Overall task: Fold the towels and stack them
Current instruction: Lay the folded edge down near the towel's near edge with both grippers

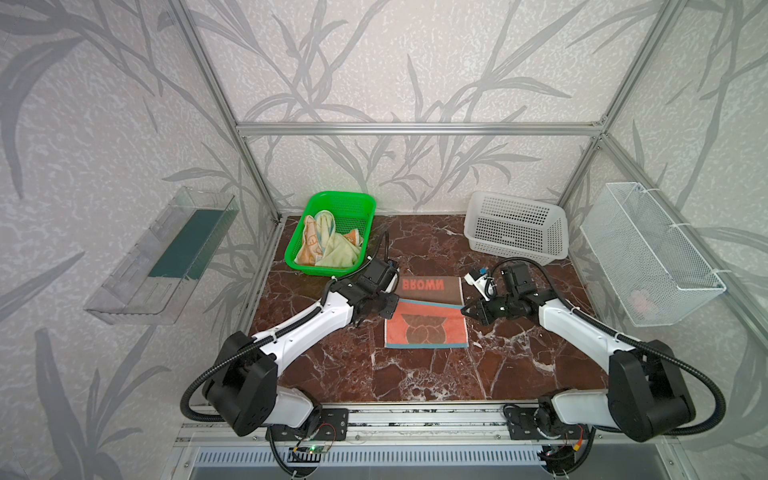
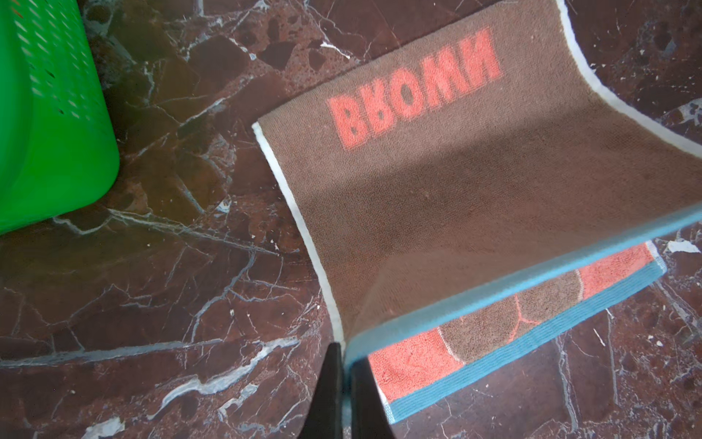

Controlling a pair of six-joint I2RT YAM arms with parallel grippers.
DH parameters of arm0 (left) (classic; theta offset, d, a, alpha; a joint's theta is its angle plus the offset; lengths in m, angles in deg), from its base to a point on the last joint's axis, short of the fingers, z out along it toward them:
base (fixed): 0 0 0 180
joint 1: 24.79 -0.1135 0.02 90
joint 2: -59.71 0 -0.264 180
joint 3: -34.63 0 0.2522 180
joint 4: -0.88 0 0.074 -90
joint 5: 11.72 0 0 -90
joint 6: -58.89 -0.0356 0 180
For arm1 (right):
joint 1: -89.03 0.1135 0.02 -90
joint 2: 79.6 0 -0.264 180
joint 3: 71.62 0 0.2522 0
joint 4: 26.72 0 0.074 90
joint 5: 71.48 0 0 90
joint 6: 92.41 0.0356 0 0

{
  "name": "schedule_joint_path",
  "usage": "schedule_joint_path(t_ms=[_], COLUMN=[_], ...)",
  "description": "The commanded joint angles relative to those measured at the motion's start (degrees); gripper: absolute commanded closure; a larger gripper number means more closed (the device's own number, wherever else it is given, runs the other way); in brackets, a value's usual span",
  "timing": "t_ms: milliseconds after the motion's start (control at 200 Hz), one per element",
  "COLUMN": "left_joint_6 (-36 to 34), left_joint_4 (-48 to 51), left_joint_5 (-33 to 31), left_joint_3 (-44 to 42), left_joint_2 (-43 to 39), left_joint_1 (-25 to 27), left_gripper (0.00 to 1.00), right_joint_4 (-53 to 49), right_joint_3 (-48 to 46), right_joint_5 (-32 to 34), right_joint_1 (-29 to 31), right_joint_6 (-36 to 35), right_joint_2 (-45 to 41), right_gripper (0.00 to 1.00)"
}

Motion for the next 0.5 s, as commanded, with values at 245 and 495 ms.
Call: schedule_joint_path(t_ms=[245, 495], left_joint_6=[2.65, 2.91], left_joint_4=[-0.91, -0.46], left_joint_5=[1.08, 1.58], left_joint_3=[-1.4, -1.91], left_joint_2=[2.7, 1.37], left_joint_1=[0.71, 1.39], left_gripper=[1.0, 1.0], right_joint_4=[-4.09, -6.35], right_joint_3=[2.1, 2.33], right_joint_5=[1.97, 3.01], right_joint_1=[1.32, 1.94], right_joint_6=[1.16, 2.97], right_joint_2=[2.96, 1.81], right_gripper=[1.0, 1.0])
